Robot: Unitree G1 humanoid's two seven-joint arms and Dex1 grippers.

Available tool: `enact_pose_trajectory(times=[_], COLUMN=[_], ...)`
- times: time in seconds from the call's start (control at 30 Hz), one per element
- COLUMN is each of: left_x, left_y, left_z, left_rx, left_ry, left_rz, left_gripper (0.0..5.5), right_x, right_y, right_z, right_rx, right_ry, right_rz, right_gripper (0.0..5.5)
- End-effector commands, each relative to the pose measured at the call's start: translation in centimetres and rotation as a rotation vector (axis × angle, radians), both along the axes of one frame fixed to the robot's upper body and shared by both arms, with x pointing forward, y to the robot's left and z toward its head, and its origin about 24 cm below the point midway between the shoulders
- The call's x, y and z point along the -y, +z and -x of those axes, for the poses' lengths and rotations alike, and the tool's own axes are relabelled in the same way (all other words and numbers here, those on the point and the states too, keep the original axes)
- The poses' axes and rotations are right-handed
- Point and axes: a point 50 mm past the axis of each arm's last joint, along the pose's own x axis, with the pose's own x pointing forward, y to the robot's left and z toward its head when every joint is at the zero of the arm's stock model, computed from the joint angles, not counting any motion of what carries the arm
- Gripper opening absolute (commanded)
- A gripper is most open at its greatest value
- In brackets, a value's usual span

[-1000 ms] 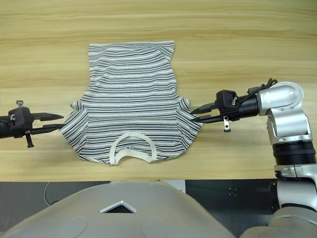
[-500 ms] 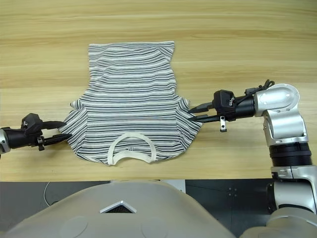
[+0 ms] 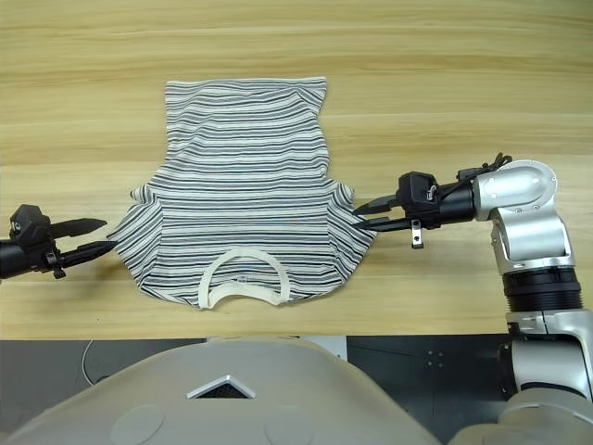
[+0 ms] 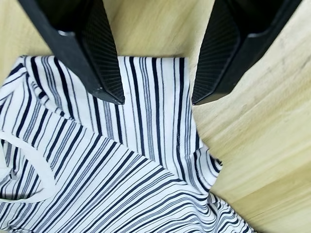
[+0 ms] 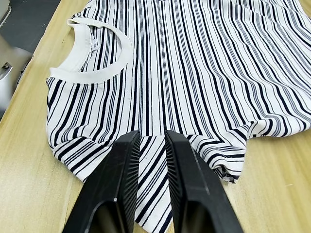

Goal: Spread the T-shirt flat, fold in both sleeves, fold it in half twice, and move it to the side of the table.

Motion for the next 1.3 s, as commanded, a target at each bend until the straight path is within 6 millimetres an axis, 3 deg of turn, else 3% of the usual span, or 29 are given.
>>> enact_pose_trajectory(times=[0.03, 0.27, 0.83, 1.03, 1.3], left_x=[-0.1, 0.2, 0.1, 0.4, 2.0], left_y=[-1.4, -3.2, -1.8, -1.0, 2.7], left_z=[0.0, 0.5, 0.3, -0.2, -0.9], left_rx=[-0.047, -0.101, -0.086, -0.045, 0.038], left_ry=[0.015, 0.001, -0.025, -0.027, -0.078], left_rz=[-0.057, -0.097, -0.038, -0.002, 0.183], left_gripper=[2.57, 2.57, 0.14, 0.14, 0.14], right_x=[0.1, 0.1, 0.0, -0.1, -0.3], right_y=[0.0, -0.1, -0.1, -0.3, -0.4], right_z=[0.0, 0.0, -0.1, -0.1, -0.1], right_rx=[0.015, 0.014, 0.012, 0.013, 0.014], right_ry=[-0.004, -0.002, 0.004, 0.003, 0.005], right_rz=[0.012, 0.018, 0.023, 0.02, 0.017], right_gripper=[0.95, 0.95, 0.95, 0.95, 0.95])
